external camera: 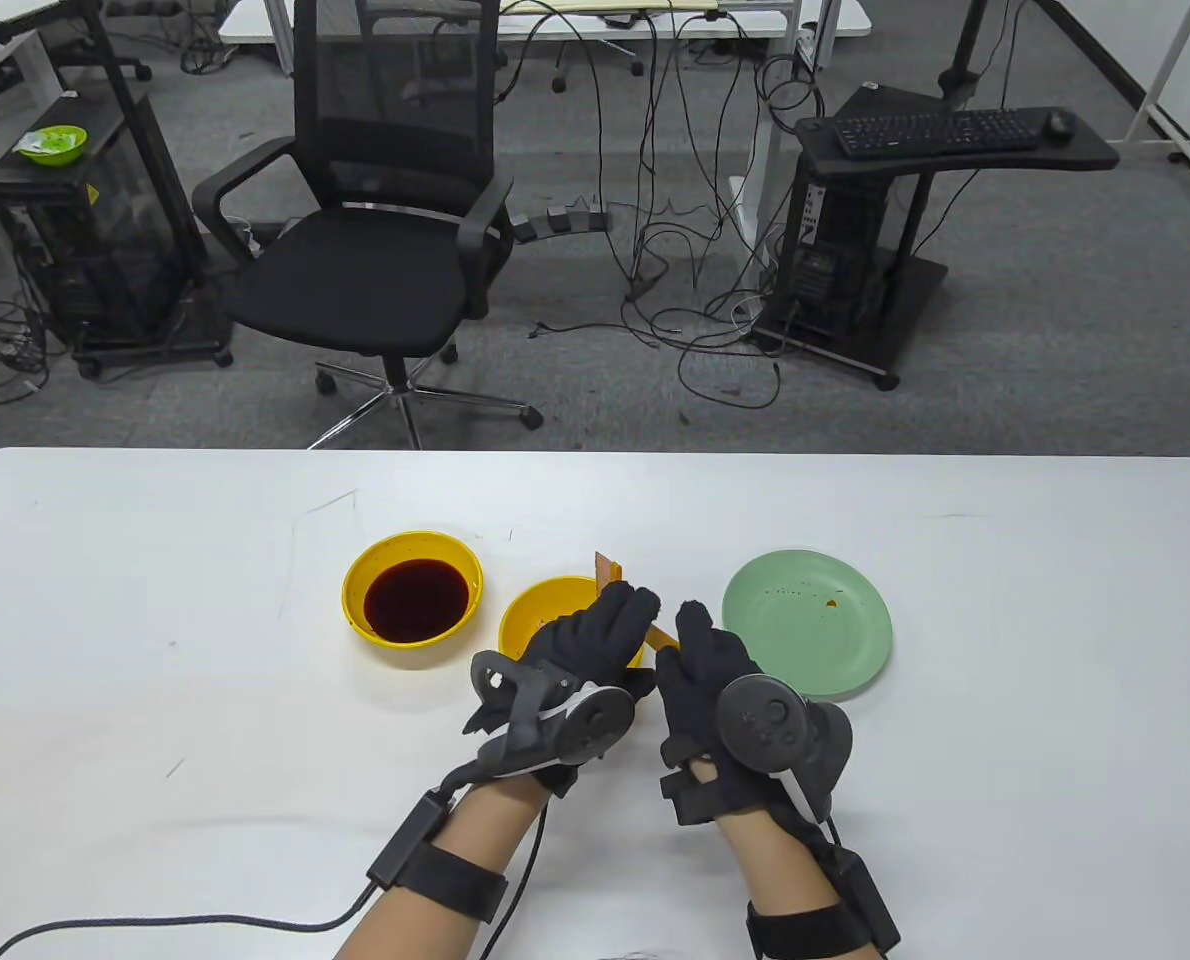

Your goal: Dip brush into soy sauce and glaze onto rice cake

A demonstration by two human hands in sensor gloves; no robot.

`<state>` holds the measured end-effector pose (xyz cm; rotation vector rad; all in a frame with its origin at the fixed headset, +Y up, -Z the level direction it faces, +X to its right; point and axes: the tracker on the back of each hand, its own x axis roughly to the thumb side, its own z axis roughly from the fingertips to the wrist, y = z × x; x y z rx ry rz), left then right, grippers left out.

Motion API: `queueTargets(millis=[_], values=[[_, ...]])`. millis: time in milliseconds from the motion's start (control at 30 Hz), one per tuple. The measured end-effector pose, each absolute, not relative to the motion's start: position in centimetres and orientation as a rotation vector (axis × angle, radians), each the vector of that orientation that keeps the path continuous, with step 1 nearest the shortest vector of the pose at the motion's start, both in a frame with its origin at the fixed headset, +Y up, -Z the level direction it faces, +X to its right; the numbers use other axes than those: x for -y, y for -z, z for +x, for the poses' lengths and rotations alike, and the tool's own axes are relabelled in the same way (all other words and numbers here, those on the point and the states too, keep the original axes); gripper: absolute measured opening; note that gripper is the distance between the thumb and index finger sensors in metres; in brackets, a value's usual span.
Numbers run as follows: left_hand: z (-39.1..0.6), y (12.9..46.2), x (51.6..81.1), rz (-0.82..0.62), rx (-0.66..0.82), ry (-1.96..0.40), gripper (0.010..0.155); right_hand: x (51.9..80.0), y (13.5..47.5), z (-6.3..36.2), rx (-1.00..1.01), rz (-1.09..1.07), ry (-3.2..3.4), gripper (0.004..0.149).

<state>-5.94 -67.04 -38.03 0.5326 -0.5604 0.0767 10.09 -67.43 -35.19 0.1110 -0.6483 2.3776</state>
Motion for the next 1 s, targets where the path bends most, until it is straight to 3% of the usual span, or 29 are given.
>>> queueTargets(millis=[267,367,433,500,600,833,1000], values=[[-5.9,38.6,67.5,0.571,0.524,-0.028,0.057,67.7,35.0,9.0,0.623,0.158,-2.356,0.055],[-6.1,38.4,67.3,0.603,0.537,0.027,0.054,67.6,34.9,8.7,0.646,0.183,-2.373,0.056],[-6.9,38.7,67.0,0.585,0.515,0.038,0.054,67.3,34.8,8.6,0.677,0.209,-2.428,0.068],[-9.1,39.4,66.6,0.580,0.452,0.004,0.053,67.5,34.8,9.0,0.641,0.190,-2.452,0.082],[-13.5,40.7,65.9,0.541,0.316,-0.125,0.053,67.8,35.1,9.6,0.641,0.167,-2.471,0.086],[-23.9,42.8,65.7,0.403,0.039,-0.493,0.051,69.3,36.0,10.4,0.579,0.099,-2.523,0.087],[-27.3,43.5,67.1,0.378,-0.100,-0.663,0.051,69.8,36.4,10.8,0.514,0.079,-2.502,0.087]])
